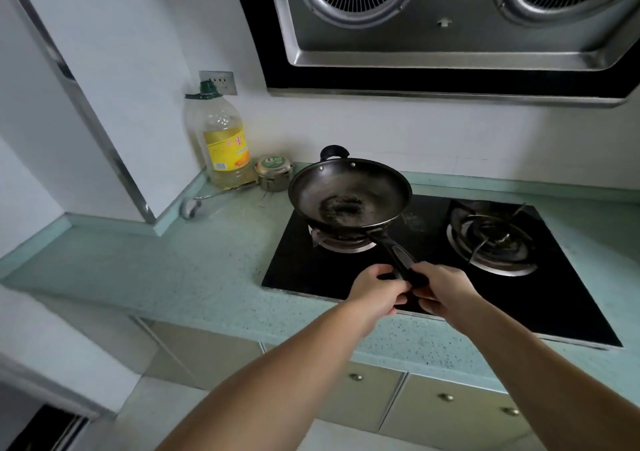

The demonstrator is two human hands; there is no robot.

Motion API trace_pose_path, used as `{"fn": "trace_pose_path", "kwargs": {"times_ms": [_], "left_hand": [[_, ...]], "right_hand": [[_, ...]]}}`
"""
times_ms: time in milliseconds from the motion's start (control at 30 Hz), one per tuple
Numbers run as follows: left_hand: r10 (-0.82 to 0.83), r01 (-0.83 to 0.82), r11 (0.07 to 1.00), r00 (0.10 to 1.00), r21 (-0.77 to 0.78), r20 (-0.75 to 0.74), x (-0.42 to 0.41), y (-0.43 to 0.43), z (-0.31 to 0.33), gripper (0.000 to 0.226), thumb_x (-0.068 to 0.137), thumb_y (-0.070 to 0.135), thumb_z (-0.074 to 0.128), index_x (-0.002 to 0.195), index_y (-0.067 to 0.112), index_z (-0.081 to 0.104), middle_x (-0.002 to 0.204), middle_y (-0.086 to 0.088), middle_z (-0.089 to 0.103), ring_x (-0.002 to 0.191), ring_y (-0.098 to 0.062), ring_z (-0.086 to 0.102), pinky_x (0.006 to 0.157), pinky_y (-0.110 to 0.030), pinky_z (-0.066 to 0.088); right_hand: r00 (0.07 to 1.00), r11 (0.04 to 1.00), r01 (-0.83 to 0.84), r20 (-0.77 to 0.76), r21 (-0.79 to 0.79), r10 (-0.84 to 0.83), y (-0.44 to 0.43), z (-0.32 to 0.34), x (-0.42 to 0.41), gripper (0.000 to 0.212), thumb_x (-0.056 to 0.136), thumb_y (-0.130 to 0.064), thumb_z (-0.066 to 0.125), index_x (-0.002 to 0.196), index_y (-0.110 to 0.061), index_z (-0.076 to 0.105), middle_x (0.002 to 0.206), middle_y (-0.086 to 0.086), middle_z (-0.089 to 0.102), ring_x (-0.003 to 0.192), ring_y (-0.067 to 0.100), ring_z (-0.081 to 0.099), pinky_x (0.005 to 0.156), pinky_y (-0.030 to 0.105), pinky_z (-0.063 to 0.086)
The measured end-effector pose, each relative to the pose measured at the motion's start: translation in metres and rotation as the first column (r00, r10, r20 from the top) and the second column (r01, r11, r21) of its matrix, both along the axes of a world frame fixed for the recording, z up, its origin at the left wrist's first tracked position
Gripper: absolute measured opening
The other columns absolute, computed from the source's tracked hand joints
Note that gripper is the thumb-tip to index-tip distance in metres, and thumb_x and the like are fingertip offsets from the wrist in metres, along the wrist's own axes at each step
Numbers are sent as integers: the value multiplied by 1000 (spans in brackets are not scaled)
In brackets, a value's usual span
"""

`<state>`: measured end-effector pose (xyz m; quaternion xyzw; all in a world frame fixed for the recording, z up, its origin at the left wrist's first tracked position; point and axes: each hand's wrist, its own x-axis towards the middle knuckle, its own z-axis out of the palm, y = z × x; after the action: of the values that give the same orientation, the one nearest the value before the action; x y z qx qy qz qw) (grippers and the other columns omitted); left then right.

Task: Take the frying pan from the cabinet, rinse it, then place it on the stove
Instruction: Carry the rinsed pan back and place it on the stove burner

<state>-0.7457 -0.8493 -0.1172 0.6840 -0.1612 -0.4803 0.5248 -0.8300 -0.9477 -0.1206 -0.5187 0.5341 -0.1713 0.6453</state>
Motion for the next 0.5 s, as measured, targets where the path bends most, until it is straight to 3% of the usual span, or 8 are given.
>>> {"fn": "trace_pose_path", "kwargs": {"times_ms": [133, 300, 500], "left_hand": [[46, -47, 998, 998, 31, 31, -1, 10, 1, 37, 86, 19, 64, 121, 24, 55, 101, 0, 72, 83, -10, 70, 81, -28, 54], [74, -75, 997, 995, 13, 74, 11, 20, 4, 20, 85, 19, 65, 105, 25, 64, 97, -1, 74, 87, -13, 71, 81, -29, 53], [65, -64, 998, 995, -10, 73, 34, 38, 1, 23, 84, 14, 69, 104, 22, 61, 94, -2, 74, 85, -12, 71, 84, -30, 52]], "right_hand": [[995, 996, -94, -23, -9, 94, 6, 2, 4, 12, 83, -20, 67, 76, -10, 65, 68, 8, 62, 61, 17, 58, 57, 26, 47], [980, 980, -195, -41, -37, 194, 21, 11, 15, 11, 82, -21, 68, 80, -11, 66, 63, 5, 63, 59, 16, 62, 54, 26, 49], [966, 967, -253, -59, -27, 251, 41, 17, 33, 9, 81, -20, 65, 81, -11, 67, 57, 5, 64, 54, 18, 60, 48, 24, 45]]}}
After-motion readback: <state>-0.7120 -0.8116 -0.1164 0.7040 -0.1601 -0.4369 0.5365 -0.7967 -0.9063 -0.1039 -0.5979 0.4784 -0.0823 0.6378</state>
